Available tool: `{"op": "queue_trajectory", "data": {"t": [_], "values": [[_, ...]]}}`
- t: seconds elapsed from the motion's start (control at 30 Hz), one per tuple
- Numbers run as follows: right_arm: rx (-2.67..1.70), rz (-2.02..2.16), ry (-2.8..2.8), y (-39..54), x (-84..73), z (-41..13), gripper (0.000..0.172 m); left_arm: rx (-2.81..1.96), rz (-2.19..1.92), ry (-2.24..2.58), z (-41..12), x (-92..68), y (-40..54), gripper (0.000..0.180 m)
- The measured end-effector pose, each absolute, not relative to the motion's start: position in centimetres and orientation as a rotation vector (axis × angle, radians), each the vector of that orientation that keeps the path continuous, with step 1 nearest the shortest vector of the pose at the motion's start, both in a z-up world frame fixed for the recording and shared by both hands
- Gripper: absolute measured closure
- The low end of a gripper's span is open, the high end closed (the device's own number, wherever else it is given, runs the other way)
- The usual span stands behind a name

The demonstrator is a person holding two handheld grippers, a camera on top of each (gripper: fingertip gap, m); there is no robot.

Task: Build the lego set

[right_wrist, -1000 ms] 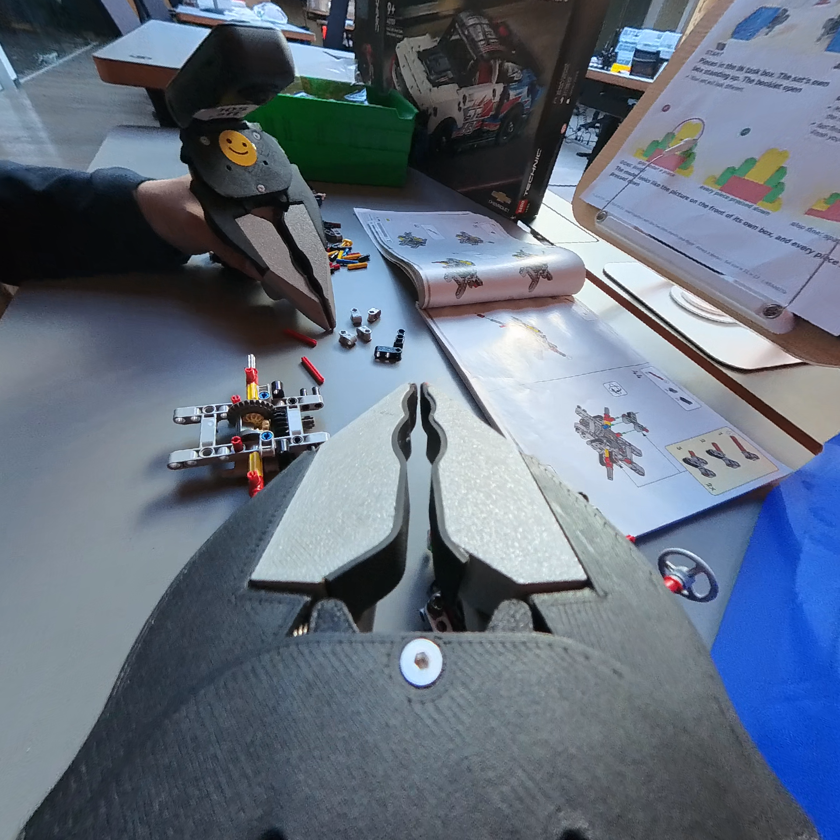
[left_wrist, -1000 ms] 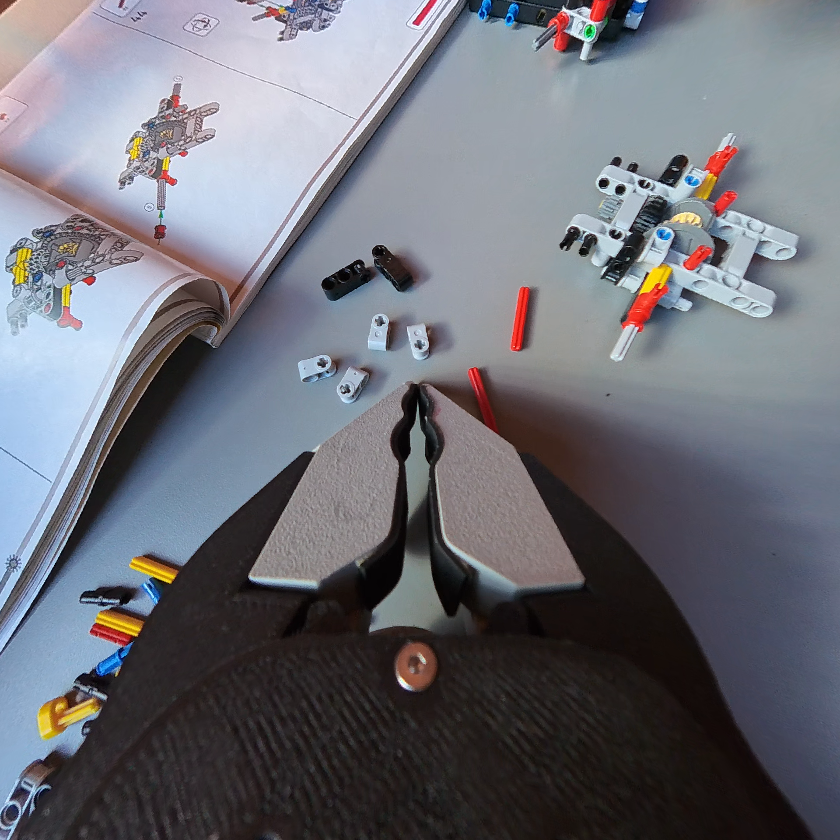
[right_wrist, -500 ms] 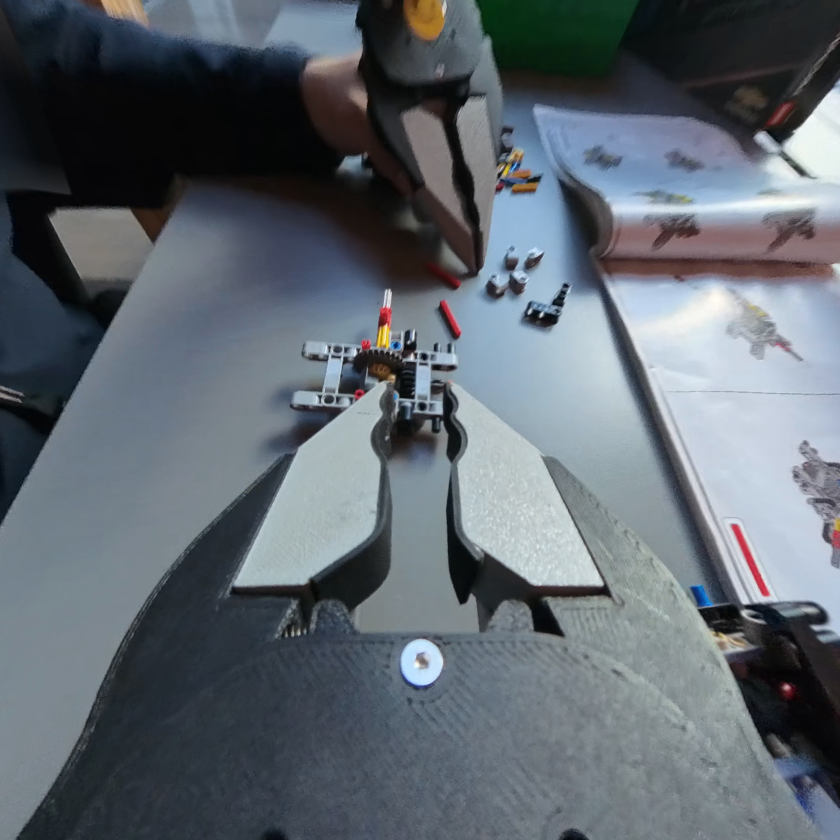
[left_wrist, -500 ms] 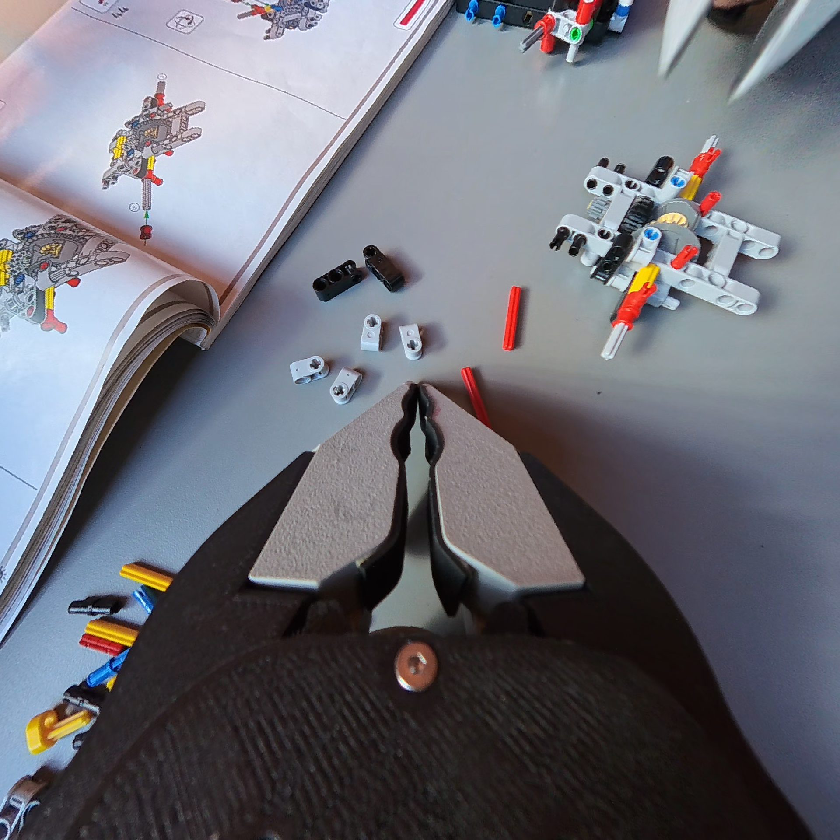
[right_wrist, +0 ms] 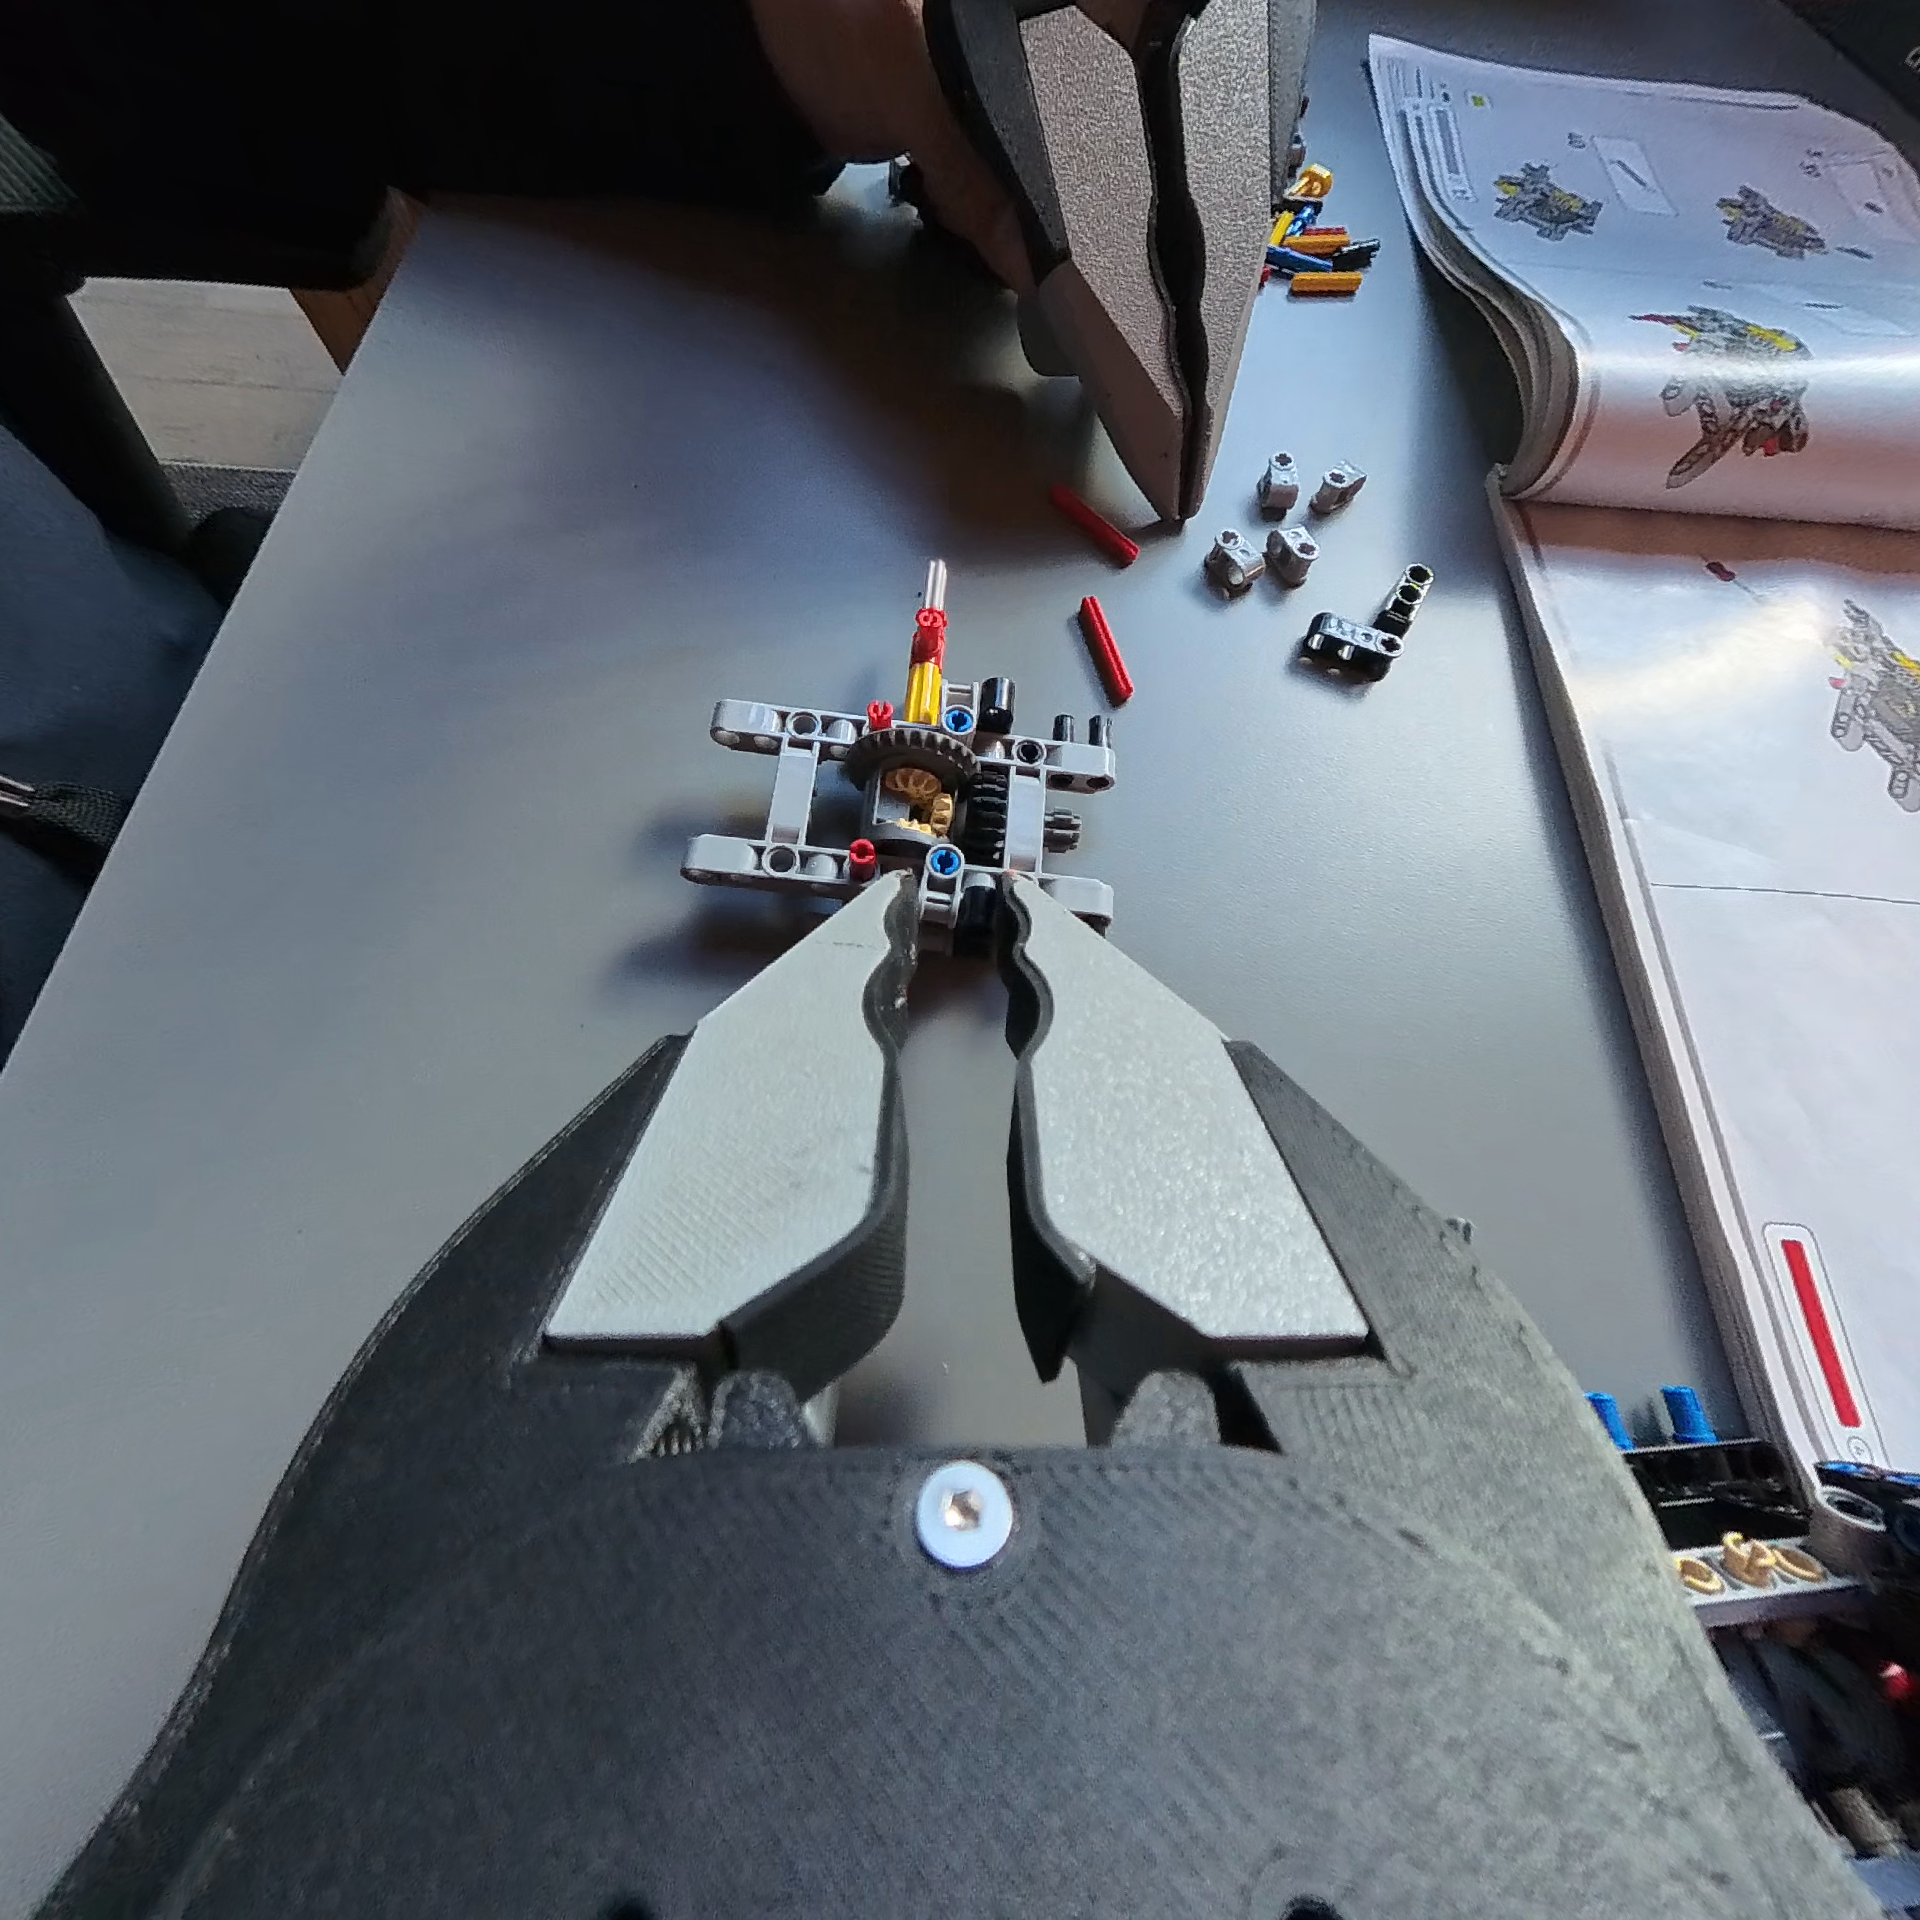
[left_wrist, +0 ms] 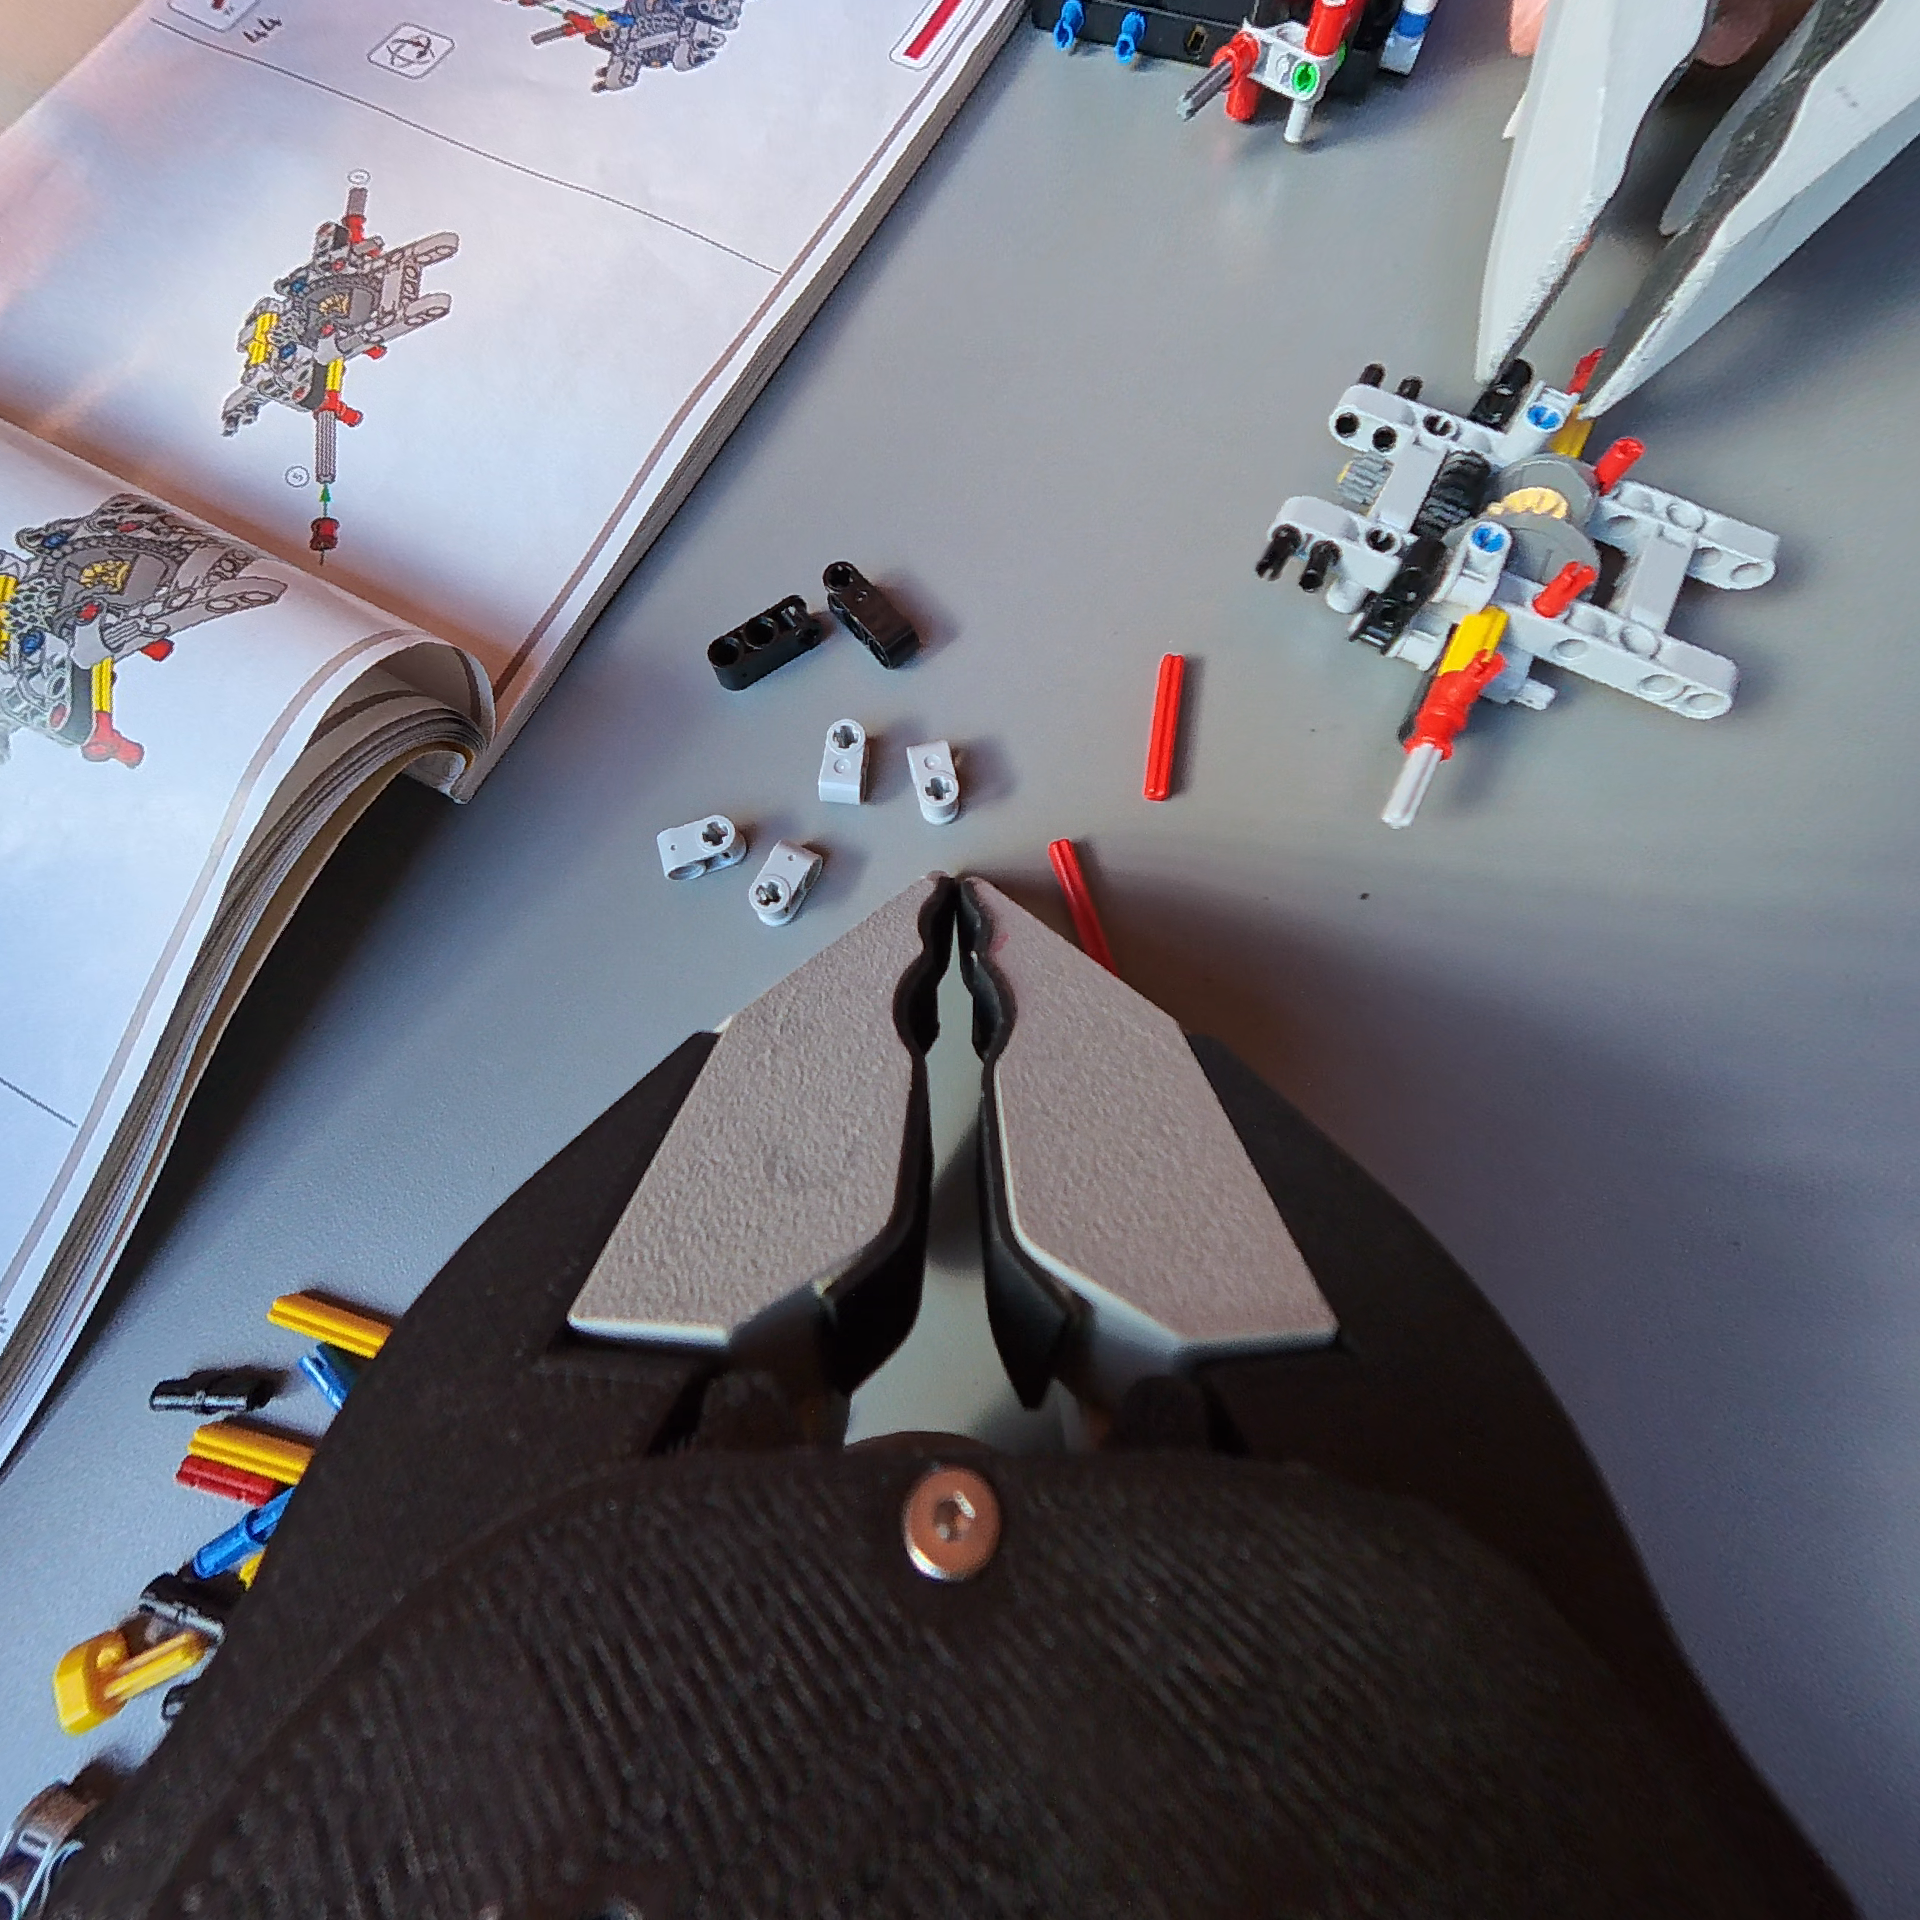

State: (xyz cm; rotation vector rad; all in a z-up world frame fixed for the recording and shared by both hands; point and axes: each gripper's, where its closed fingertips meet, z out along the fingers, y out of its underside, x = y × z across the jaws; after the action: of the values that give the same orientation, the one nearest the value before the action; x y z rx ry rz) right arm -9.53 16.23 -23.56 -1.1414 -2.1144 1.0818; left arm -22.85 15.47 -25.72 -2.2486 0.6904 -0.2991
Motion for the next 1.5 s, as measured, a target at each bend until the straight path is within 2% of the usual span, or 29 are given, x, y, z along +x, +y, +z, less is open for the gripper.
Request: {"op": "queue_trajectory", "data": {"t": [1.5], "values": [[-1.1, 1.103, -2.081, 16.29, -9.54, -22.86, 0.16, -2.25, -0.307, 0.689, -25.77, -22.86, 15.48, 0.18]]}}
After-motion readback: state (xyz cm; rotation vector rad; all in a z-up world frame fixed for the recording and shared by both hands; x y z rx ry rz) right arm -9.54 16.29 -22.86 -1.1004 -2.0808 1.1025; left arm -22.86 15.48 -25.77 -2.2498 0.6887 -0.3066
